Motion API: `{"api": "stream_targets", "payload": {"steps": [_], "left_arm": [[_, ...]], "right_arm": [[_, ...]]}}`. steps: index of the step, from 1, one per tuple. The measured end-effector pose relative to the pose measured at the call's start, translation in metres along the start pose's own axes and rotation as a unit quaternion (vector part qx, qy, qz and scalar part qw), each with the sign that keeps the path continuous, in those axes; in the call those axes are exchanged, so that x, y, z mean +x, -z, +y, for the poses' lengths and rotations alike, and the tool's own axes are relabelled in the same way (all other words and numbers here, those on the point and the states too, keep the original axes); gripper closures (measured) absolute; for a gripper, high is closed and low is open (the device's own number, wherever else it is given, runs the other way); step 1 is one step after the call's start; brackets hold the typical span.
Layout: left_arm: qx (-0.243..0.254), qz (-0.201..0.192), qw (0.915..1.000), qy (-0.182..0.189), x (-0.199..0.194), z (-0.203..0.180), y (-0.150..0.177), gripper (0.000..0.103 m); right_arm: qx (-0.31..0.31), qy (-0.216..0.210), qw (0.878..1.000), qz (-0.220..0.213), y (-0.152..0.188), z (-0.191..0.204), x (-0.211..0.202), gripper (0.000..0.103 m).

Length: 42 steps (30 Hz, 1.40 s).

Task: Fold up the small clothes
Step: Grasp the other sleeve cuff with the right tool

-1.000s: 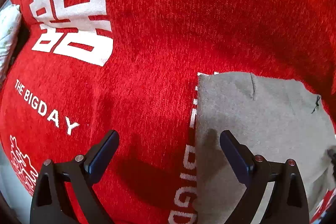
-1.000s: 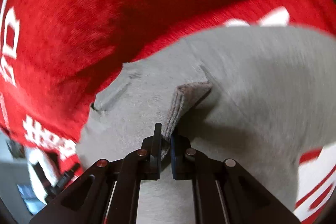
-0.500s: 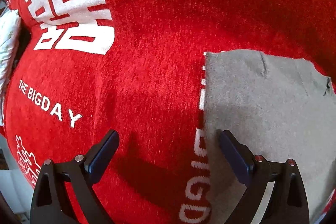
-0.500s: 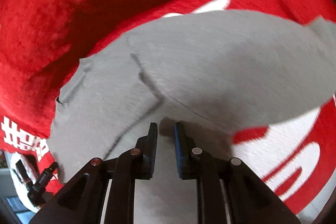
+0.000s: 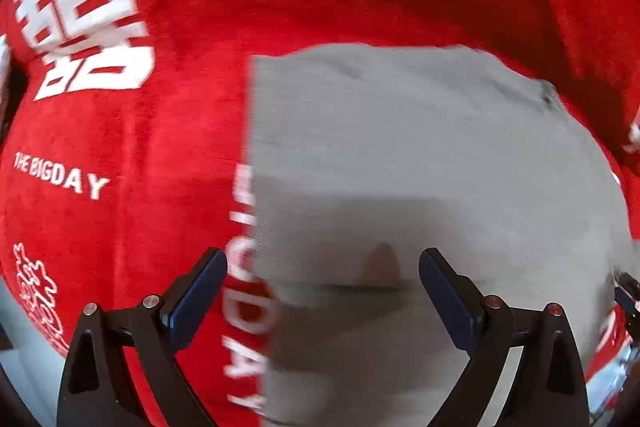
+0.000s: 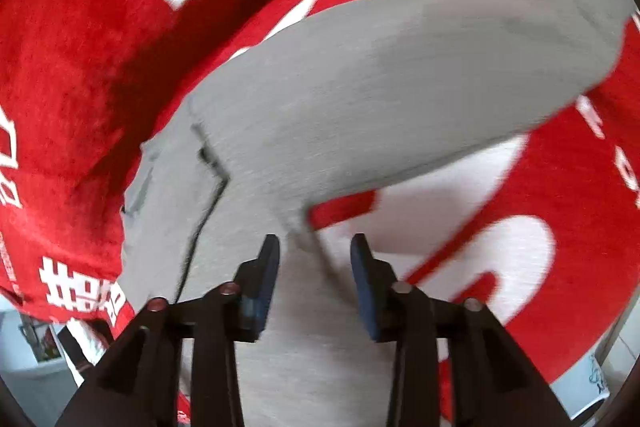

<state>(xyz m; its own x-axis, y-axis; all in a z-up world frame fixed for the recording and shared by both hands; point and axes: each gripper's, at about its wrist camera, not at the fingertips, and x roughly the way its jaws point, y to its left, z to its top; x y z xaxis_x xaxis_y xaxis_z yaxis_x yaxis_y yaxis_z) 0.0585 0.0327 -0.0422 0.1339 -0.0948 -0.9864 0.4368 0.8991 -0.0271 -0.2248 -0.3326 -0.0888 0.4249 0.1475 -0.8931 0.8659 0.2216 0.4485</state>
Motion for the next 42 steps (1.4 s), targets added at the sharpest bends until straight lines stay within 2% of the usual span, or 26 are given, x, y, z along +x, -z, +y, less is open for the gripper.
{"api": "stream_targets", "payload": {"steps": [8, 15, 20, 27, 34, 39, 40, 41, 42], "left_arm": [[0.061, 0.008, 0.9973, 0.041, -0.002, -0.088, 0.013, 0.006], [0.095, 0.017, 0.9936, 0.058, 0.001, -0.157, 0.018, 0.006], [0.107, 0.024, 0.9917, 0.067, 0.006, -0.193, 0.018, 0.006], [0.136, 0.035, 0.9874, 0.073, 0.007, -0.243, 0.031, 0.006], [0.153, 0.033, 0.9854, 0.068, 0.012, -0.27, 0.031, 0.006], [0.158, 0.039, 0.9843, 0.069, 0.016, -0.283, 0.032, 0.006], [0.159, 0.04, 0.9842, 0.068, 0.018, -0.286, 0.032, 0.006], [0.159, 0.041, 0.9841, 0.067, 0.019, -0.286, 0.032, 0.006], [0.16, 0.041, 0.9841, 0.066, 0.019, -0.287, 0.032, 0.006]], "right_arm": [[0.082, -0.009, 0.996, -0.026, -0.014, -0.072, -0.026, 0.06], [0.152, -0.047, 0.986, -0.054, -0.029, -0.126, -0.038, 0.06], [0.199, -0.077, 0.974, -0.08, -0.049, -0.158, -0.045, 0.06], [0.242, -0.099, 0.96, -0.103, -0.072, -0.183, -0.047, 0.059], [0.313, -0.16, 0.927, -0.131, -0.09, -0.212, -0.046, 0.056], [0.317, -0.185, 0.92, -0.139, -0.098, -0.208, -0.051, 0.056], [0.312, -0.193, 0.921, -0.135, -0.101, -0.205, -0.052, 0.061], [0.301, -0.198, 0.924, -0.129, -0.104, -0.2, -0.052, 0.085], [0.289, -0.197, 0.929, -0.122, -0.108, -0.194, -0.052, 0.096]]}}
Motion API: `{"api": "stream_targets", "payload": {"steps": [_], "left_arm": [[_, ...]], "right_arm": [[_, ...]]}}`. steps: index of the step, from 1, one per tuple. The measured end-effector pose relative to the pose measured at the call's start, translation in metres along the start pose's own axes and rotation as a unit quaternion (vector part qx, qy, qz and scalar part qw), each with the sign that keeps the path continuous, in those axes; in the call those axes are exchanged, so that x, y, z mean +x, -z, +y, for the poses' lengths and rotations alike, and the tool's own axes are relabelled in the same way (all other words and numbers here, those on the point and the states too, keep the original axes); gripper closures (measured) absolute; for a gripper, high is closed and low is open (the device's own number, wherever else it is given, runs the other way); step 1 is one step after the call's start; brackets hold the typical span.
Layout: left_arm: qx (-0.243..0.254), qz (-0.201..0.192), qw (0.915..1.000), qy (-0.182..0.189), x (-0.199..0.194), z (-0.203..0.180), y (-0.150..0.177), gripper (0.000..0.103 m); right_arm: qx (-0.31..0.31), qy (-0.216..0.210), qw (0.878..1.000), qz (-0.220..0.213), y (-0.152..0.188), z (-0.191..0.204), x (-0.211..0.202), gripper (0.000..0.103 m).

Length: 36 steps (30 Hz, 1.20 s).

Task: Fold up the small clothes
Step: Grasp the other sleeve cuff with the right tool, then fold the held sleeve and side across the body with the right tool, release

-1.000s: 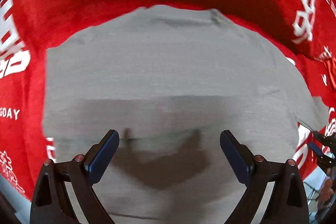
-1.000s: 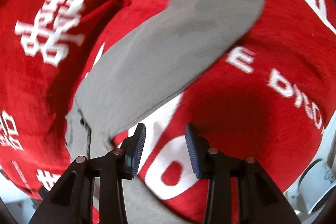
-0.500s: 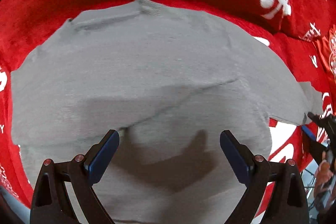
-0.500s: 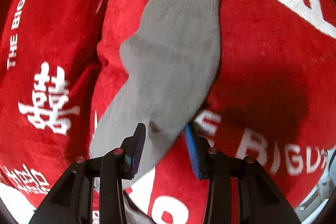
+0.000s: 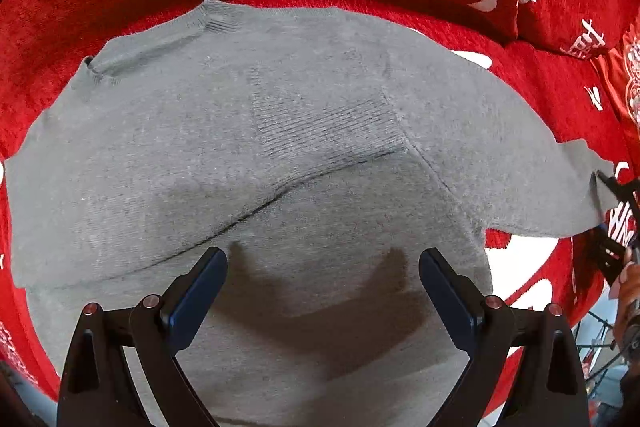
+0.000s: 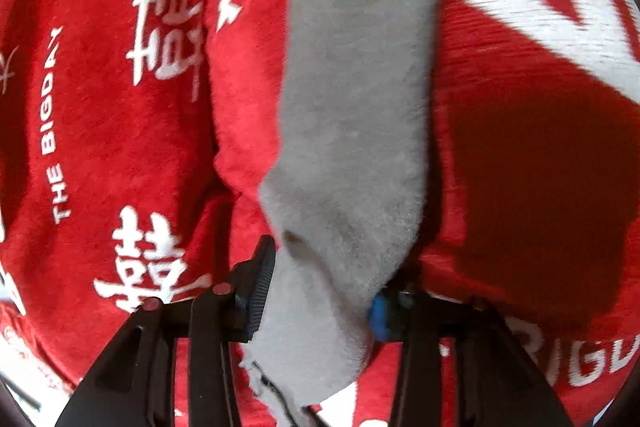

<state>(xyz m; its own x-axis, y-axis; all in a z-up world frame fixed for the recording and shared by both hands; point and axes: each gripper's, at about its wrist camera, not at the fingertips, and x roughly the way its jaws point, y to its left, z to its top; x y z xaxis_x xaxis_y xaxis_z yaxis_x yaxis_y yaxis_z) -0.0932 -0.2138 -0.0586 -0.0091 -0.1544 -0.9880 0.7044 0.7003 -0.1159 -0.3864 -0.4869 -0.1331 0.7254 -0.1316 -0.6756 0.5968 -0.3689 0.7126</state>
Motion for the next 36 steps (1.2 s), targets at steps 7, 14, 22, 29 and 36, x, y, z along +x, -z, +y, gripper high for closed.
{"api": "stream_targets", "payload": {"steps": [7, 14, 22, 29, 36], "left_arm": [[-0.005, -0.006, 0.9999, -0.007, -0.004, 0.009, -0.001, 0.006], [-0.029, -0.013, 0.9995, -0.008, -0.014, 0.039, 0.002, 0.006], [-0.067, -0.019, 0.9974, -0.02, -0.021, 0.087, 0.007, 0.006], [-0.108, -0.023, 0.9931, -0.037, -0.028, 0.141, 0.019, 0.006], [-0.143, -0.026, 0.9882, -0.047, -0.032, 0.192, 0.032, 0.006]], "right_arm": [[-0.153, -0.011, 0.987, 0.053, 0.035, 0.082, 0.021, 0.097], [-0.323, -0.028, 0.938, 0.123, 0.126, 0.172, 0.061, 0.097], [-0.459, 0.004, 0.862, 0.214, 0.26, 0.206, 0.128, 0.097], [-0.488, 0.137, 0.817, 0.273, 0.327, 0.159, 0.196, 0.093], [-0.385, 0.112, 0.889, 0.222, 0.285, 0.141, 0.168, 0.045]]}}
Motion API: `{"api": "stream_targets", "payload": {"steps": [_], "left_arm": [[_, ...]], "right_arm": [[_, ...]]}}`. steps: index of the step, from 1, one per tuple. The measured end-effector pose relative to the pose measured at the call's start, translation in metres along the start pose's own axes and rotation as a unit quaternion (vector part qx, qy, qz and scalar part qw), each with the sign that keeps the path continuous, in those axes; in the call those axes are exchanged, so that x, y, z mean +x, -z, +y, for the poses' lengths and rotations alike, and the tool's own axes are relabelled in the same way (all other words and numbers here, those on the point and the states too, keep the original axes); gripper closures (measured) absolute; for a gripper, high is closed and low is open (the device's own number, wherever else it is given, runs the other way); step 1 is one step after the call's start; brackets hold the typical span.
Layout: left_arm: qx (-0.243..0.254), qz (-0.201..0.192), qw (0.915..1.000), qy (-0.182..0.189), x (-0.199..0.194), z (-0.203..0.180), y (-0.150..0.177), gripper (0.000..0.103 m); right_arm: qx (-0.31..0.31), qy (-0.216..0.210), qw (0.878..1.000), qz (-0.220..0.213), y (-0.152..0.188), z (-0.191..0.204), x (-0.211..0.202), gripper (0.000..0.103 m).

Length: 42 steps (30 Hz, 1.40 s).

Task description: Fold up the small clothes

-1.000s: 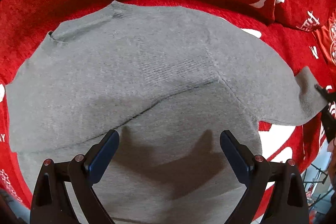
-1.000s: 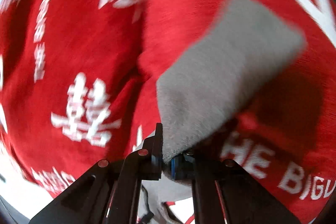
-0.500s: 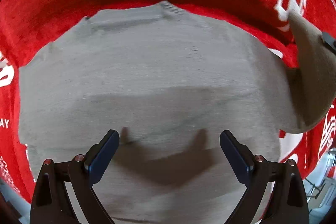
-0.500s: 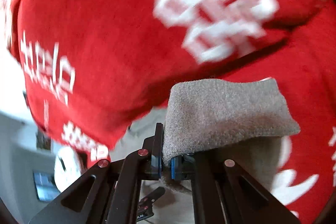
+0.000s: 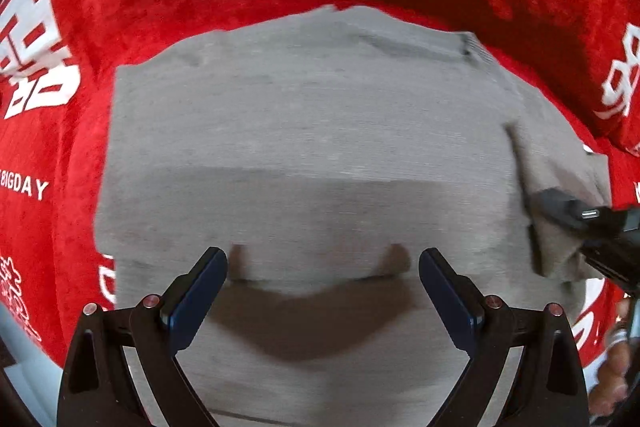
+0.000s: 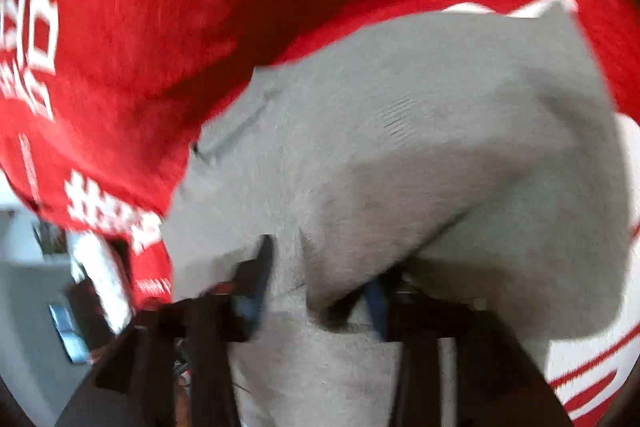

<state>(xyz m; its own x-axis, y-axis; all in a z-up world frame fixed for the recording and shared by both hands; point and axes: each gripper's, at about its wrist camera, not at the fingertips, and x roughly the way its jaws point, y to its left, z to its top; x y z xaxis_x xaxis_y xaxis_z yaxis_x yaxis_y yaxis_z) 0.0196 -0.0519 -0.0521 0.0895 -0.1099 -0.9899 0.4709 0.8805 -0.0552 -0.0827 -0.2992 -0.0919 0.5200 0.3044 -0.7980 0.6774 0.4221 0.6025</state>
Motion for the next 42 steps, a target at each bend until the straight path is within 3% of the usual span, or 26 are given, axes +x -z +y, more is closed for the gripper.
{"api": "stream_targets", "payload": {"steps": [3, 4, 5, 6, 7, 12, 17, 20, 22, 23, 24, 26, 27, 31, 35, 40, 41, 42], "left_arm": [[-0.009, -0.001, 1.0, 0.002, 0.0, 0.014, -0.003, 0.006], [-0.014, -0.005, 0.9999, 0.006, -0.001, 0.02, -0.004, 0.006], [-0.02, -0.009, 0.9997, 0.012, -0.003, 0.025, -0.006, 0.006], [-0.025, -0.012, 0.9995, 0.016, -0.004, 0.028, -0.006, 0.006], [-0.031, -0.015, 0.9992, 0.02, -0.006, 0.033, -0.007, 0.006], [-0.054, -0.027, 0.9975, 0.036, -0.014, 0.062, -0.015, 0.006], [-0.093, -0.044, 0.9925, 0.066, -0.023, 0.094, -0.017, 0.006], [-0.117, -0.045, 0.9886, 0.084, -0.028, 0.109, -0.015, 0.006], [-0.125, -0.042, 0.9866, 0.096, -0.027, 0.114, -0.012, 0.006], [-0.128, -0.041, 0.9858, 0.101, -0.026, 0.115, -0.011, 0.006], [-0.129, -0.039, 0.9851, 0.106, -0.025, 0.118, -0.008, 0.006], [-0.125, -0.036, 0.9851, 0.113, -0.022, 0.114, -0.008, 0.006], [-0.12, -0.035, 0.9855, 0.115, -0.021, 0.11, -0.007, 0.006], [-0.101, -0.02, 0.9857, 0.133, -0.014, 0.092, -0.01, 0.006], [-0.102, -0.005, 0.986, 0.131, -0.001, 0.071, -0.016, 0.006], [-0.097, -0.004, 0.9853, 0.141, 0.007, 0.054, -0.02, 0.006], [-0.095, -0.004, 0.9846, 0.146, 0.006, 0.052, -0.021, 0.01], [-0.091, -0.006, 0.9842, 0.152, 0.005, 0.049, -0.023, 0.03]], "right_arm": [[0.066, -0.015, 0.997, -0.038, -0.01, -0.019, -0.014, 0.045], [0.098, -0.026, 0.994, -0.045, -0.014, -0.027, -0.014, 0.049], [0.114, -0.034, 0.992, -0.047, -0.017, -0.03, -0.012, 0.077], [0.123, -0.036, 0.991, -0.047, -0.02, -0.03, -0.008, 0.092], [0.118, -0.037, 0.991, -0.049, -0.023, -0.024, -0.006, 0.095], [-0.032, -0.07, 0.997, -0.032, -0.021, 0.059, 0.018, 0.095], [-0.216, -0.028, 0.976, 0.032, 0.024, 0.139, 0.065, 0.095], [-0.273, 0.032, 0.957, 0.091, 0.053, 0.151, 0.104, 0.091], [-0.284, 0.06, 0.948, 0.128, 0.065, 0.139, 0.118, 0.09], [-0.281, 0.058, 0.948, 0.134, 0.067, 0.133, 0.118, 0.081], [-0.277, 0.049, 0.951, 0.133, 0.068, 0.129, 0.113, 0.078], [-0.262, 0.04, 0.956, 0.124, 0.068, 0.12, 0.099, 0.05], [-0.254, 0.038, 0.959, 0.119, 0.068, 0.116, 0.091, 0.046], [-0.19, 0.048, 0.975, 0.104, 0.063, 0.09, 0.061, 0.045], [-0.046, 0.04, 0.995, 0.076, 0.048, 0.029, 0.029, 0.045], [0.106, 0.004, 0.994, 0.026, 0.042, -0.034, 0.002, 0.045], [0.13, -0.006, 0.991, 0.018, 0.041, -0.042, 0.002, 0.045], [0.147, -0.014, 0.989, 0.013, 0.039, -0.046, 0.003, 0.045]]}}
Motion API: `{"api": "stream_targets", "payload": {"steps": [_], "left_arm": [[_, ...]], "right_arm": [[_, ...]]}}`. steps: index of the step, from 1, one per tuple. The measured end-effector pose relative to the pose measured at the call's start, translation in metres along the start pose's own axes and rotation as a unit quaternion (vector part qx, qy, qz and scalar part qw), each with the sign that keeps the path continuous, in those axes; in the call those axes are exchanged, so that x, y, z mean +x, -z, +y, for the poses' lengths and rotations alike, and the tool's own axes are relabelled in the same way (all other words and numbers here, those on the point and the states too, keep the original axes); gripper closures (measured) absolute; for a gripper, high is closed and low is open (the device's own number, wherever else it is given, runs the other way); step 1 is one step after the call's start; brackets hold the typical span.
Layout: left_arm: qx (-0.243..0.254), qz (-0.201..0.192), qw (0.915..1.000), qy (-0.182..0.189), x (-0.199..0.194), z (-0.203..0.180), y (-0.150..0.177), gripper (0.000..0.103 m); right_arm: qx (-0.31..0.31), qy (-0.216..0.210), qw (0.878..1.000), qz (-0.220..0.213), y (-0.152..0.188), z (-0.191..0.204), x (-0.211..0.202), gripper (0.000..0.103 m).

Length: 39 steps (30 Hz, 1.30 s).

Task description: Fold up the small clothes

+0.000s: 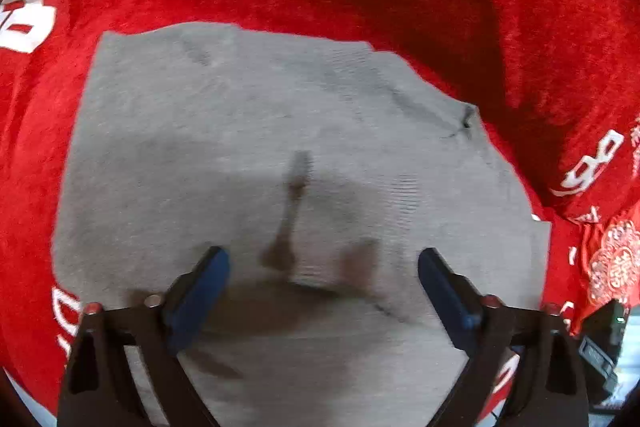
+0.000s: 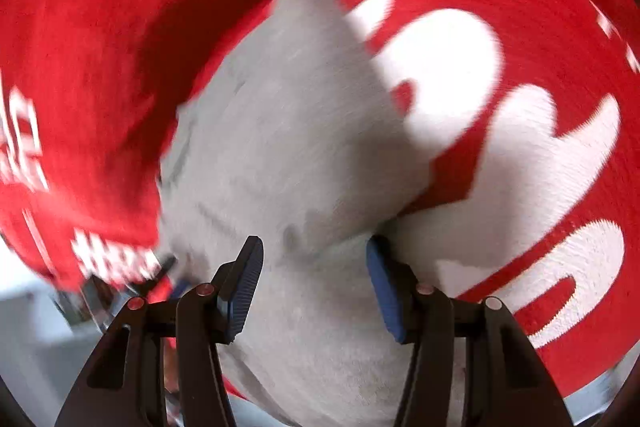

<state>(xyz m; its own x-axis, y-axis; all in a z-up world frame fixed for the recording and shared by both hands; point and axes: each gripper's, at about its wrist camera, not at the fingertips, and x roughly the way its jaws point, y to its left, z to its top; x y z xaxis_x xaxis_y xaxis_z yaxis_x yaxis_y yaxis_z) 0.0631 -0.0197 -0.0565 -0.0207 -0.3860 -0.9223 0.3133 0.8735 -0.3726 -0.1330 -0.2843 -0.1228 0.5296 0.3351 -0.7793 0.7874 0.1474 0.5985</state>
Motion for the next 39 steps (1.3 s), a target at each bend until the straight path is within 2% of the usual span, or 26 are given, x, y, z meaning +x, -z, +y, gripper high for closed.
{"api": "stream_targets", "payload": {"steps": [1, 2, 3, 4, 6, 10, 14, 16, 18, 21, 22, 23, 25, 27, 32, 36, 39], "left_arm": [[0.007, 0.002, 1.0, 0.004, 0.001, -0.004, -0.002, 0.062], [0.009, 0.007, 0.9999, 0.006, 0.002, -0.006, -0.004, 0.086], [0.006, 0.008, 0.9999, 0.011, 0.001, -0.006, -0.005, 0.091], [0.002, 0.002, 0.9998, 0.019, -0.003, -0.006, -0.006, 0.092], [0.006, -0.019, 0.9994, 0.027, -0.016, -0.005, -0.004, 0.092], [0.029, -0.045, 0.9986, 0.006, -0.039, 0.0, 0.006, 0.092], [0.026, -0.014, 0.9995, -0.014, -0.02, 0.013, 0.019, 0.092], [0.023, -0.004, 0.9996, -0.018, -0.014, 0.016, 0.026, 0.092], [0.022, -0.01, 0.9991, -0.034, -0.016, 0.015, 0.031, 0.092], [0.029, -0.013, 0.998, -0.055, -0.02, 0.012, 0.032, 0.092], [0.032, -0.013, 0.9973, -0.065, -0.02, 0.01, 0.031, 0.084], [0.037, -0.014, 0.9963, -0.077, -0.021, 0.009, 0.03, 0.051], [0.041, -0.03, 0.9943, -0.094, -0.027, 0.01, 0.03, 0.01], [0.055, -0.048, 0.9916, -0.107, -0.034, 0.008, 0.028, 0.009], [0.052, -0.038, 0.9908, -0.119, -0.036, 0.02, 0.027, 0.009], [0.021, -0.041, 0.9911, -0.125, -0.043, 0.045, 0.026, 0.009], [0.003, -0.037, 0.9901, -0.135, -0.048, 0.068, 0.028, 0.009]], "right_arm": [[0.017, -0.011, 1.0, -0.004, -0.004, -0.005, -0.001, 0.045], [0.03, -0.019, 0.999, -0.01, -0.008, -0.007, -0.002, 0.051], [0.032, -0.021, 0.999, -0.017, -0.006, -0.002, 0.003, 0.068], [0.024, -0.015, 0.999, -0.023, -0.008, 0.0, 0.002, 0.096], [-0.009, 0.002, 0.999, -0.035, -0.021, -0.001, -0.017, 0.097], [-0.074, 0.029, 0.996, -0.036, -0.029, 0.005, -0.024, 0.097], [-0.081, 0.052, 0.995, -0.015, -0.034, -0.011, -0.021, 0.097], [-0.065, 0.04, 0.997, -0.006, -0.035, -0.018, -0.023, 0.096], [-0.049, 0.018, 0.999, 0.009, -0.032, -0.019, -0.026, 0.091], [-0.051, -0.05, 0.997, 0.037, -0.013, -0.007, -0.028, 0.073], [-0.054, -0.075, 0.995, 0.049, -0.003, 0.002, -0.02, 0.065], [-0.057, -0.092, 0.992, 0.063, 0.004, 0.01, -0.012, 0.063], [-0.063, -0.117, 0.987, 0.096, 0.021, 0.031, 0.013, 0.063], [-0.055, -0.14, 0.981, 0.123, 0.039, 0.051, 0.045, 0.063], [-0.023, -0.173, 0.971, 0.165, 0.061, 0.084, 0.117, 0.063], [0.011, -0.141, 0.976, 0.169, 0.069, 0.085, 0.149, 0.063], [0.046, -0.149, 0.976, 0.149, 0.069, 0.081, 0.151, 0.063]]}}
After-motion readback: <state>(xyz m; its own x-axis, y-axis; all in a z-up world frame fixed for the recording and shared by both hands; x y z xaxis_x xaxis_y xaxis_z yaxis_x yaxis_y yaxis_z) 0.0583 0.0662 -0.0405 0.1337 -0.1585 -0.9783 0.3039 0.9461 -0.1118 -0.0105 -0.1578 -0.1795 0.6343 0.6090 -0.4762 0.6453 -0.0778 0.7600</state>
